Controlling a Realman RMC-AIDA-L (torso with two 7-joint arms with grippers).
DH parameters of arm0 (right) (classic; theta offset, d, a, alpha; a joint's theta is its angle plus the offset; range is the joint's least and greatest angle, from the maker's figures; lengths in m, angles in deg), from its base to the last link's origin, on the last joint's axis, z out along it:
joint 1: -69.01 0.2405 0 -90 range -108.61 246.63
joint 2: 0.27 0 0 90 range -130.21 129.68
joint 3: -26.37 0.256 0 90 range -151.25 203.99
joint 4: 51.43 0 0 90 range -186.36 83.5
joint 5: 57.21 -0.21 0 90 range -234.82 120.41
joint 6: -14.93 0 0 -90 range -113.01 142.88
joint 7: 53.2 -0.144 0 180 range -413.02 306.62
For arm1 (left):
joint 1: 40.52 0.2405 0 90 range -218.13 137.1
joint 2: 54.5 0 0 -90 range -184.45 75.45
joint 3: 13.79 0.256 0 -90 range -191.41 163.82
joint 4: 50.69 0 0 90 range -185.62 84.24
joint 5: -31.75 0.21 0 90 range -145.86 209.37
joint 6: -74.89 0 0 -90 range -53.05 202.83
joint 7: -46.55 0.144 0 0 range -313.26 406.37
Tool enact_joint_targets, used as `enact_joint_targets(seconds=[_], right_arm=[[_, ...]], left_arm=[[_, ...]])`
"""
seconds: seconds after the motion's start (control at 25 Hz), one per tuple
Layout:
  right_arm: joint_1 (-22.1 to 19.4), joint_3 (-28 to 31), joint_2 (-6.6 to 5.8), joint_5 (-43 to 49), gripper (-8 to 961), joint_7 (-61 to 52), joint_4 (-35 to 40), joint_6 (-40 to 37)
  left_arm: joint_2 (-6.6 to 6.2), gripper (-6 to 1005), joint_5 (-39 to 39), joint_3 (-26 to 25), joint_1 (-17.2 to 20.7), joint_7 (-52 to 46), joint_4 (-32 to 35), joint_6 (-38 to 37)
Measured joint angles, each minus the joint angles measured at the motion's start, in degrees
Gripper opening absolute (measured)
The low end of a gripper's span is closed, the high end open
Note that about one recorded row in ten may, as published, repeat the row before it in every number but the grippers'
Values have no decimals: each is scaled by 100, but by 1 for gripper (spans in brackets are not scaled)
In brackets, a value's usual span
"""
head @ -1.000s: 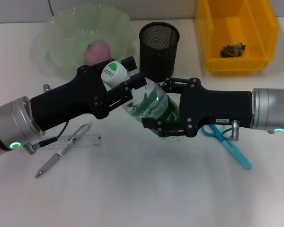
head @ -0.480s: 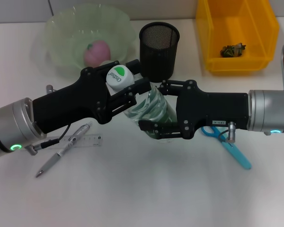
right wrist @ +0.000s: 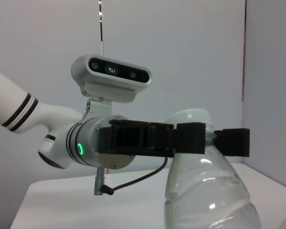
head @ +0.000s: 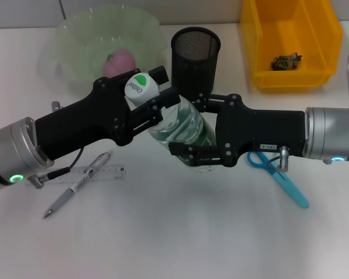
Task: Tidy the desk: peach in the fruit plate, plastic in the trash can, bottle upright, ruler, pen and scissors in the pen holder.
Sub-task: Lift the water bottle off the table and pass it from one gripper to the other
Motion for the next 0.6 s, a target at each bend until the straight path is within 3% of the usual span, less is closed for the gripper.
enact_joint_targets(seconds=[0.6], right_arm=[[1,-12,-19,-8,750,-10,-2,-91]], left_arm=[[-3,434,-17,40,10,-17,-6,-9]])
